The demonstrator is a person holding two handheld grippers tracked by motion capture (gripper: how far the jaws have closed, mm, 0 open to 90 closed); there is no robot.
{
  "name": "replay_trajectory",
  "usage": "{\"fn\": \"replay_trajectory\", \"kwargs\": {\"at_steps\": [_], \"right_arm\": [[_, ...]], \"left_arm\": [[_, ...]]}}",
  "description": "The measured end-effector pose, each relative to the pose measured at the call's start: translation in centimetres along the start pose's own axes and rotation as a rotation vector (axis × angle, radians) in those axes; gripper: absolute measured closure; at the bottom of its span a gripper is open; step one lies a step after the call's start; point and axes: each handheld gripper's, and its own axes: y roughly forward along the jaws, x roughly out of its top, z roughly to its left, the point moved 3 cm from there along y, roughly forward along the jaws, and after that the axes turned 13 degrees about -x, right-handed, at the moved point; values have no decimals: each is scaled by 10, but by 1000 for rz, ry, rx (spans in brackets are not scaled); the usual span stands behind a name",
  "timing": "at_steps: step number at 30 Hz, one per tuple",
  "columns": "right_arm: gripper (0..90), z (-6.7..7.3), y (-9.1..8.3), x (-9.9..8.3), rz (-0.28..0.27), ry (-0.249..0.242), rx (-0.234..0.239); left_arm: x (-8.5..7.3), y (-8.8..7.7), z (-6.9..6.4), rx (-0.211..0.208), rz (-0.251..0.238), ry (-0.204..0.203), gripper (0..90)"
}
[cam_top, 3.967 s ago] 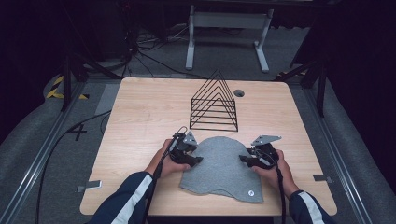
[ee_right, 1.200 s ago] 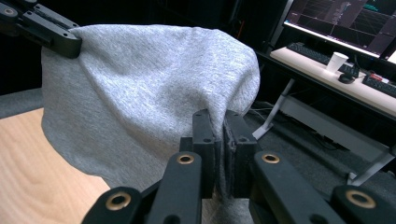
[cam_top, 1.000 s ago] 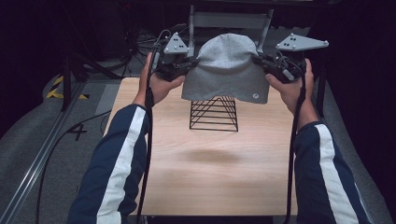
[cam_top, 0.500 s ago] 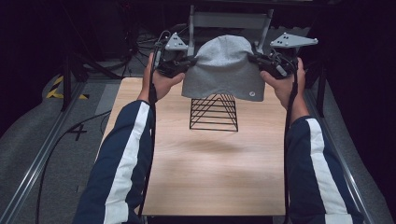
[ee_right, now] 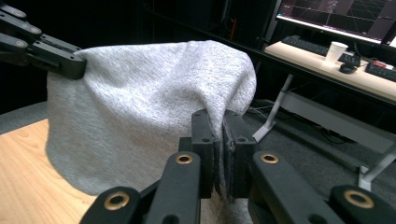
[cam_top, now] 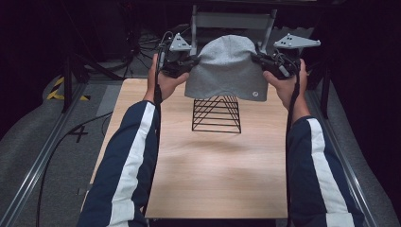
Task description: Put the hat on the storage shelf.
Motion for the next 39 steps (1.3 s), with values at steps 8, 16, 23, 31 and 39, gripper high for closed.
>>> {"fn": "replay_trajectory", "kwargs": {"at_steps": [8, 16, 23, 31, 39], "right_arm": [[852, -6, 2, 6, -19, 10, -2], [852, -5, 4, -2, 2, -2, 19], [852, 0, 2, -17, 27, -2, 53], [852, 9, -11, -8, 2, -28, 77], [851, 17, -18, -6, -7, -50, 97]], "left_arm": [[12, 3, 5, 13, -2, 9, 866], [-1, 12, 3, -22, 28, -4, 865], [-14, 8, 0, -44, 3, -28, 865], [-10, -11, -9, -58, -24, -2, 865], [-16, -21, -15, -74, -18, 17, 865]]}}
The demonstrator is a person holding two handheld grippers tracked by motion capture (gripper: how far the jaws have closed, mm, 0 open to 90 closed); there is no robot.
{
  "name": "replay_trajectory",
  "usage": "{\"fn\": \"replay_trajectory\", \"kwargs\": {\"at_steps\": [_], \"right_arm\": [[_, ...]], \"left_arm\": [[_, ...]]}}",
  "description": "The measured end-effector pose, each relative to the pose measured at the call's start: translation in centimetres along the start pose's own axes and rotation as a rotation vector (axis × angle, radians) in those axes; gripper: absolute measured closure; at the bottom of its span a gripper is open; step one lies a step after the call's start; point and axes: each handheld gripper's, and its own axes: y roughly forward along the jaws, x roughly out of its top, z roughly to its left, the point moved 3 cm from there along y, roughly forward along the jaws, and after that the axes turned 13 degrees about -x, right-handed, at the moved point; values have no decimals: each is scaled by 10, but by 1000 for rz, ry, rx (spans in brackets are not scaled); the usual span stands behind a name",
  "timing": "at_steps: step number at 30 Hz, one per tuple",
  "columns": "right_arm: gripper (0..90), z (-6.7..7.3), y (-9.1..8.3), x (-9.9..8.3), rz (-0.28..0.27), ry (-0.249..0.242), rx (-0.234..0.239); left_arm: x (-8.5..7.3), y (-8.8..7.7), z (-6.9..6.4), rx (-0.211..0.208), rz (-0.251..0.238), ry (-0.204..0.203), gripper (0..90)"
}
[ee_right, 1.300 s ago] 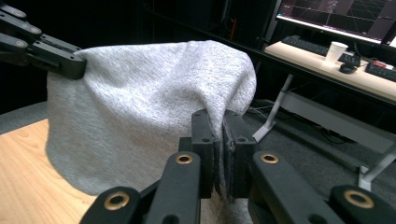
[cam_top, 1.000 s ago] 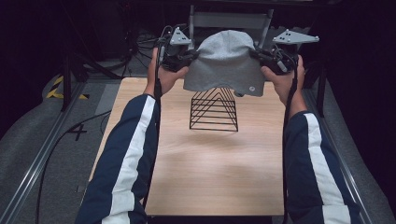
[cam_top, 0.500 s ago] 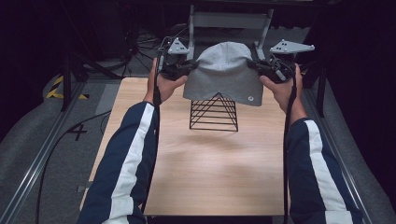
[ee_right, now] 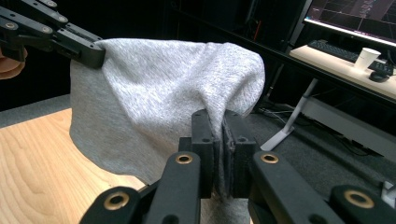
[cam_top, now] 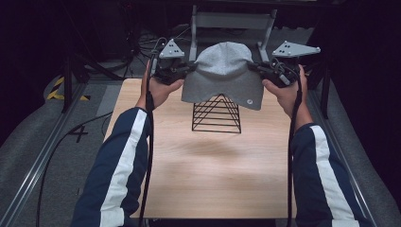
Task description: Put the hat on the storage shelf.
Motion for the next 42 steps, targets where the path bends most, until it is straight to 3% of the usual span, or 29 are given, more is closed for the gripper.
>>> {"fn": "replay_trajectory", "kwargs": {"at_steps": [14, 25, 33, 37, 42], "right_arm": [[850, 7, 13, -29, 51, -2, 25], [849, 20, 30, -88, 139, 18, 74], [849, 25, 34, -112, 182, 26, 82], [850, 29, 38, -124, 202, 29, 87], [850, 34, 43, -139, 237, 29, 86]], "left_arm": [[-30, 21, -2, -12, 54, -21, 863], [-69, 43, -7, -43, 56, -91, 863], [-95, 51, -15, -62, 45, -114, 864], [-106, 59, -19, -68, 79, -105, 864], [-119, 65, -20, -70, 99, -123, 864]]}}
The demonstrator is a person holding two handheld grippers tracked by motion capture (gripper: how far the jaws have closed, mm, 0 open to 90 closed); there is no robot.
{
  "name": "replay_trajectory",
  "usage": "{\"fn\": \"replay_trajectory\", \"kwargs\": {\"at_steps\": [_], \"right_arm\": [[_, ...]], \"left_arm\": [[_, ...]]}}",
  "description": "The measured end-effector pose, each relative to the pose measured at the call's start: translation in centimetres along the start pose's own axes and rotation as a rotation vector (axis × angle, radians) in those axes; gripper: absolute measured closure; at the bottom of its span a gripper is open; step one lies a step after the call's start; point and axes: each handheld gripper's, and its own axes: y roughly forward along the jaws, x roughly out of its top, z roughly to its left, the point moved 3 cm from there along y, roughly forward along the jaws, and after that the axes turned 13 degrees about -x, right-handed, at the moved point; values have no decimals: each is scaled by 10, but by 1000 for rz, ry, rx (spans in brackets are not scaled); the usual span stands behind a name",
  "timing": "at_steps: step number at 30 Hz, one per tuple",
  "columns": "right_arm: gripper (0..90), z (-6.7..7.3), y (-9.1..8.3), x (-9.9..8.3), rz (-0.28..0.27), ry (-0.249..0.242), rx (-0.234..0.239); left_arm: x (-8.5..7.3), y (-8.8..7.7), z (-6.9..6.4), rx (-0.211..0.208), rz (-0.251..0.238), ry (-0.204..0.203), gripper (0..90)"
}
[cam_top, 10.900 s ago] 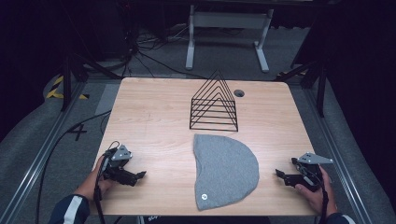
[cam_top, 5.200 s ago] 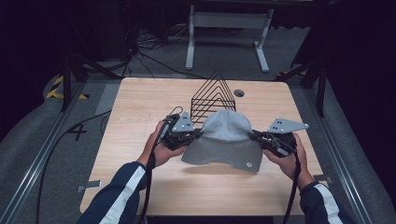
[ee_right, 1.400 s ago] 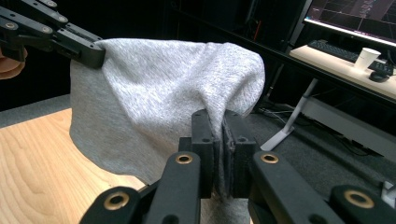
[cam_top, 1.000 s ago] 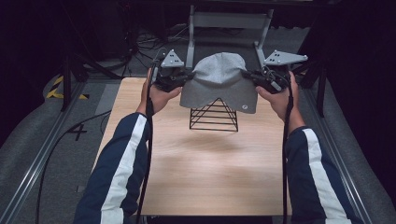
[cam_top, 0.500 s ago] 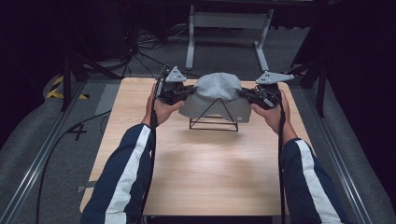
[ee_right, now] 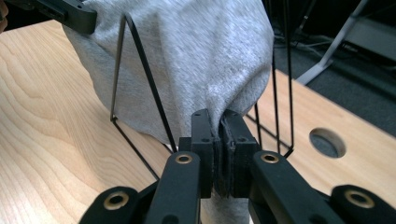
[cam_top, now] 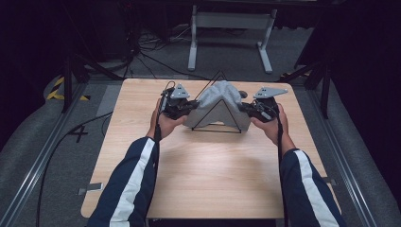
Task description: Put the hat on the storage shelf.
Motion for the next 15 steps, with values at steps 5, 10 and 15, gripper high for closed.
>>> {"fn": "replay_trajectory", "kwargs": {"at_steps": [5, 10, 15], "right_arm": [[850, 3, 7, -9, 22, 2, 3], [849, 6, 18, -20, 59, -1, -3], [850, 7, 26, -25, 80, 14, -17]], "left_arm": [[-12, 8, 0, -3, 40, -6, 865], [-21, 15, 0, 0, 76, 0, 865], [-28, 20, 2, 1, 97, -7, 866]]}}
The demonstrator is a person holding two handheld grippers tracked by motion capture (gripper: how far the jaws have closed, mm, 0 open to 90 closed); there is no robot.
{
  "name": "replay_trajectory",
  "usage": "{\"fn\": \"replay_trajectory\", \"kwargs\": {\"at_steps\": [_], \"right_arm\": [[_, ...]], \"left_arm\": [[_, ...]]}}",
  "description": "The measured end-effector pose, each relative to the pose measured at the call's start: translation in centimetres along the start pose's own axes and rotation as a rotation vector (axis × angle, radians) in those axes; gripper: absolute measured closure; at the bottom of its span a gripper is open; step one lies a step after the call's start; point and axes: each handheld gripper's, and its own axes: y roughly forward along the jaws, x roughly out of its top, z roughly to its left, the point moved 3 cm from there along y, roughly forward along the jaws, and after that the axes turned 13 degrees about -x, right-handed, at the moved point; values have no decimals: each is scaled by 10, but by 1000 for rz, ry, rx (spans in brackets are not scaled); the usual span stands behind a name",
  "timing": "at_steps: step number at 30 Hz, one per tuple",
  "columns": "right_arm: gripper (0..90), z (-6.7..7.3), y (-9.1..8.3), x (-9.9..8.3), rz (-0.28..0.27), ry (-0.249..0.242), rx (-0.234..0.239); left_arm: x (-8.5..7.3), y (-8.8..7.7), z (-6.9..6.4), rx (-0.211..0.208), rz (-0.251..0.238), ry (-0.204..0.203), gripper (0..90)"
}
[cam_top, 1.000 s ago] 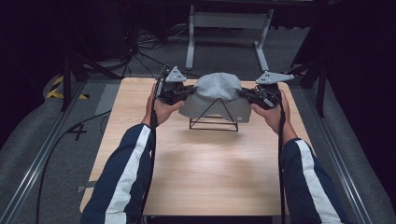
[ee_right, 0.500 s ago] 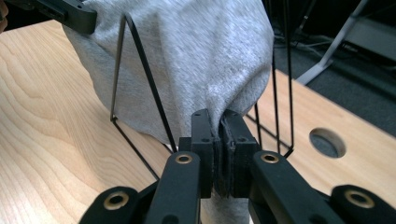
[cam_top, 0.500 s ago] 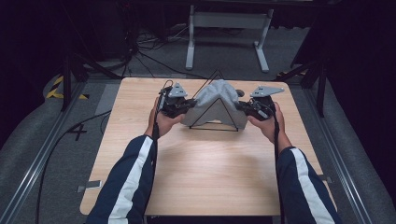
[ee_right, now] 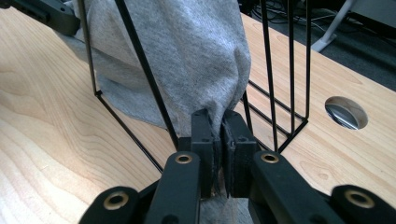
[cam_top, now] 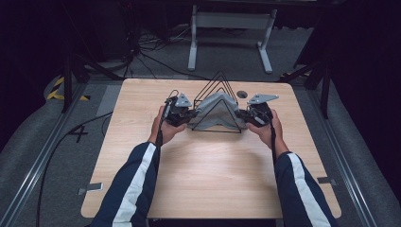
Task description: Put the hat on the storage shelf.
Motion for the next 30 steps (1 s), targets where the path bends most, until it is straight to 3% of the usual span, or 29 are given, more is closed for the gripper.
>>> {"fn": "replay_trajectory", "kwargs": {"at_steps": [2, 10, 17, 25, 30], "right_arm": [[849, 0, 2, -1, 3, 1, -5], [844, -1, 5, -8, 4, 26, -12], [797, -5, -9, -6, -9, 16, -25], [783, -8, -24, -6, -14, 9, -46], [779, -6, -37, -6, -12, -22, -54]], "left_arm": [[-3, 3, 0, 8, 20, 10, 866], [-6, 5, 0, 2, 5, -8, 865], [-5, -9, 0, 27, -9, -11, 857], [-2, -34, -8, 51, -4, 24, 826], [-2, -51, -16, 51, 8, 51, 820]]}}
